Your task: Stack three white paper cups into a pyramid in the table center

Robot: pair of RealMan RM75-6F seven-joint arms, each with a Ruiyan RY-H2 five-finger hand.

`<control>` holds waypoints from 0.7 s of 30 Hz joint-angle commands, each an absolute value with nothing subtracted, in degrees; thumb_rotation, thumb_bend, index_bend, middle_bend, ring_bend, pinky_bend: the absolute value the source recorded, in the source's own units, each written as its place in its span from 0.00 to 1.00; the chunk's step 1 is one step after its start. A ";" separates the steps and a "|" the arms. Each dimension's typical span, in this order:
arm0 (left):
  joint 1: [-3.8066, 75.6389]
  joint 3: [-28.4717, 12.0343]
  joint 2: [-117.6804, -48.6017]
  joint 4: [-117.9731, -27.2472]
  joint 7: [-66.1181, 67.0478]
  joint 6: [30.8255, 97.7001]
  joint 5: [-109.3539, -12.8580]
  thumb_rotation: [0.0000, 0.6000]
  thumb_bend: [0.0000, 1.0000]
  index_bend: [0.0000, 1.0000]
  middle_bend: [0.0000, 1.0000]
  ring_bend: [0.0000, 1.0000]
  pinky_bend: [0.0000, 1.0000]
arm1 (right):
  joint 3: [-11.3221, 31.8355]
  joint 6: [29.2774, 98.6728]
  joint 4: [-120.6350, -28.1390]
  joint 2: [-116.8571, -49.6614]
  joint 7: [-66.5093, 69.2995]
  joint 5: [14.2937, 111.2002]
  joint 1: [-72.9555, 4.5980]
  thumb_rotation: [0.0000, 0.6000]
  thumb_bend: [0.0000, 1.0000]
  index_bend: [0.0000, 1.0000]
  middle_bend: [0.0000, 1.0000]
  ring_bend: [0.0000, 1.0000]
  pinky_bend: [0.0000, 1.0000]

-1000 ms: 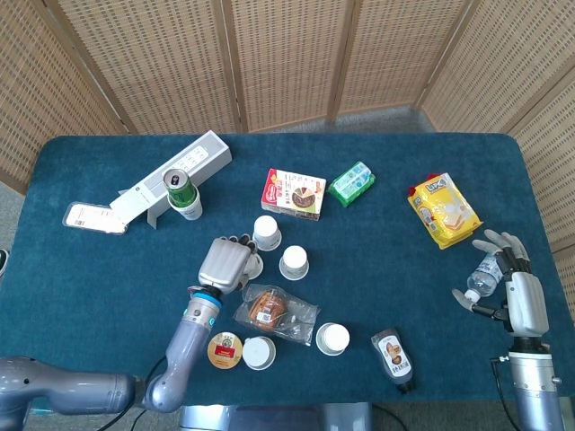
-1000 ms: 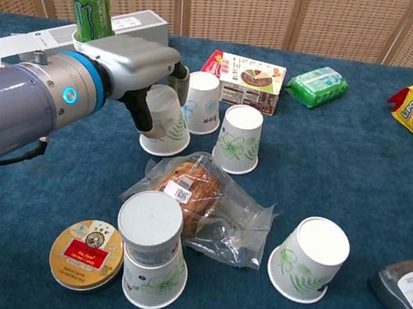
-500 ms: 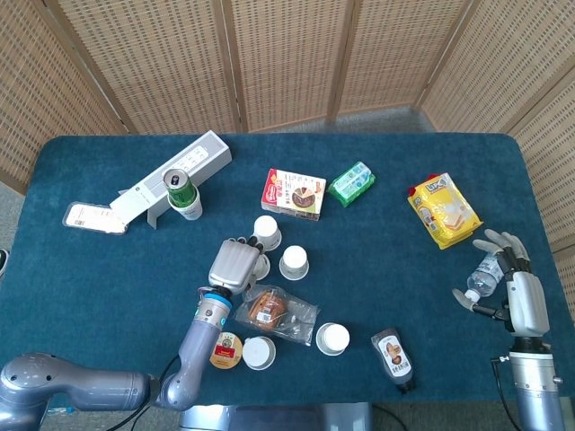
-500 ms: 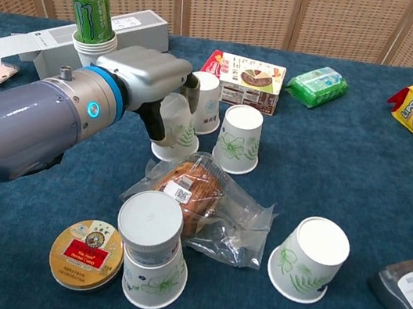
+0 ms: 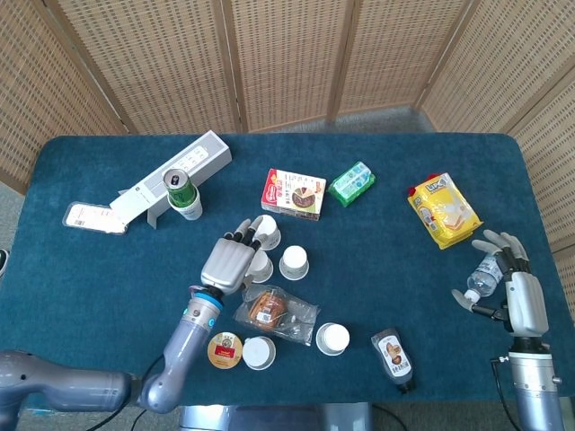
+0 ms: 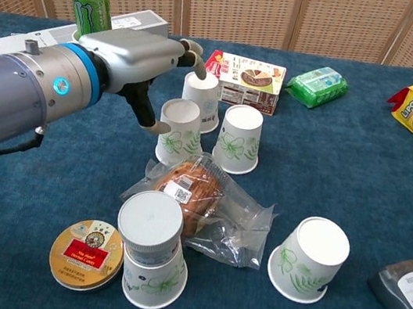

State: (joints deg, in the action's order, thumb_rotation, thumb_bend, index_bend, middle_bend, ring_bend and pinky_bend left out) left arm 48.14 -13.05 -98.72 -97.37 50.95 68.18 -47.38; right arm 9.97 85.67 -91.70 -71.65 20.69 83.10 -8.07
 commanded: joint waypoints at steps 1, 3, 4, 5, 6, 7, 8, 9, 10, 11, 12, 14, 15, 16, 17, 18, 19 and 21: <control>47.61 -12.20 -94.89 -98.87 48.46 66.06 -48.75 1.00 0.32 0.13 0.00 0.00 0.29 | 9.94 85.68 -91.71 -71.73 20.52 83.16 -8.09 1.00 0.03 0.24 0.16 0.00 0.00; 47.50 -12.16 -94.16 -98.23 47.61 66.36 -49.62 1.00 0.32 0.11 0.00 0.00 0.28 | 9.94 85.72 -91.78 -71.74 20.48 83.16 -8.08 1.00 0.03 0.24 0.16 0.00 0.00; 47.44 -12.27 -94.03 -97.78 47.02 66.51 -50.05 1.00 0.32 0.10 0.00 0.00 0.28 | 9.92 85.74 -91.79 -71.75 20.41 83.20 -8.08 1.00 0.03 0.24 0.16 0.00 0.00; 47.43 -12.37 -93.92 -97.28 46.50 66.62 -50.46 1.00 0.32 0.10 0.00 0.00 0.27 | 9.90 85.75 -91.80 -71.78 20.33 83.24 -8.08 1.00 0.03 0.24 0.16 0.00 0.00; 47.48 -12.54 -93.73 -96.73 45.87 66.52 -50.69 1.00 0.32 0.09 0.00 0.00 0.27 | 9.85 85.75 -91.80 -71.77 20.23 83.30 -8.08 1.00 0.03 0.24 0.16 0.00 0.00; 47.55 -12.72 -93.49 -96.53 45.51 66.33 -50.65 1.00 0.32 0.09 0.00 0.00 0.27 | 9.82 85.73 -91.80 -71.79 20.15 83.33 -8.09 1.00 0.03 0.24 0.16 0.00 0.00; 47.66 -12.88 -93.18 -96.45 45.32 66.12 -50.51 1.00 0.32 0.09 0.00 0.00 0.26 | 9.83 85.73 -91.80 -71.81 20.09 83.32 -8.10 1.00 0.03 0.24 0.16 0.00 0.00; 47.88 -12.95 -92.63 -96.45 45.42 65.78 -50.38 1.00 0.32 0.09 0.00 0.00 0.26 | 9.84 85.72 -91.79 -71.82 20.08 83.29 -8.10 1.00 0.03 0.24 0.16 0.00 0.00; 48.12 -12.89 -92.13 -96.43 45.76 65.50 -50.39 1.00 0.32 0.09 0.00 0.00 0.26 | 9.84 85.71 -91.79 -71.82 20.09 83.28 -8.11 1.00 0.03 0.24 0.16 0.00 0.00; 48.38 -12.77 -91.59 -96.42 46.20 65.18 -50.40 1.00 0.32 0.09 0.00 0.00 0.25 | 9.87 85.67 -91.76 -71.87 20.10 83.23 -8.13 1.00 0.03 0.24 0.16 0.00 0.00; 48.75 -12.64 -90.86 -96.50 46.68 64.65 -50.38 1.00 0.32 0.09 0.00 0.00 0.25 | 9.88 85.69 -91.76 -71.87 20.14 83.22 -8.12 1.00 0.03 0.24 0.16 0.00 0.00; 49.33 -12.38 -89.86 -96.42 47.38 63.84 -50.37 1.00 0.32 0.09 0.00 0.00 0.24 | 9.87 85.69 -91.78 -71.89 20.10 83.26 -8.13 1.00 0.03 0.24 0.16 0.00 0.00; 49.78 -12.08 -89.28 -96.17 48.14 63.33 -50.38 1.00 0.32 0.09 0.00 0.00 0.23 | 9.86 85.73 -91.82 -71.92 20.06 83.31 -8.14 1.00 0.03 0.24 0.16 0.00 0.00; 50.12 -11.88 -88.94 -95.94 48.69 63.03 -50.39 1.00 0.32 0.09 0.00 0.00 0.23 | 9.86 85.77 -91.86 -71.95 20.04 83.35 -8.14 1.00 0.03 0.24 0.16 0.00 0.00; 50.44 -11.68 -88.69 -95.67 49.13 62.76 -50.50 1.00 0.32 0.08 0.00 0.00 0.23 | 9.84 85.79 -91.89 -71.96 20.02 83.40 -8.13 1.00 0.03 0.24 0.16 0.00 0.00; 50.85 -11.37 -88.41 -95.23 49.61 62.39 -50.73 1.00 0.32 0.08 0.00 0.00 0.22 | 9.81 85.83 -91.91 -71.96 19.98 83.46 -8.12 1.00 0.03 0.24 0.16 0.00 0.00; 51.18 -11.07 -88.22 -94.78 50.07 62.14 -51.12 1.00 0.32 0.07 0.00 0.00 0.22 | 9.79 85.84 -91.93 -71.97 19.94 83.50 -8.12 1.00 0.03 0.24 0.16 0.00 0.00; 51.94 -10.09 -87.81 -93.38 51.02 61.64 -53.08 1.00 0.32 0.04 0.00 0.00 0.20 | 9.80 85.87 -91.98 -71.98 19.94 83.49 -8.12 1.00 0.03 0.24 0.16 0.00 0.00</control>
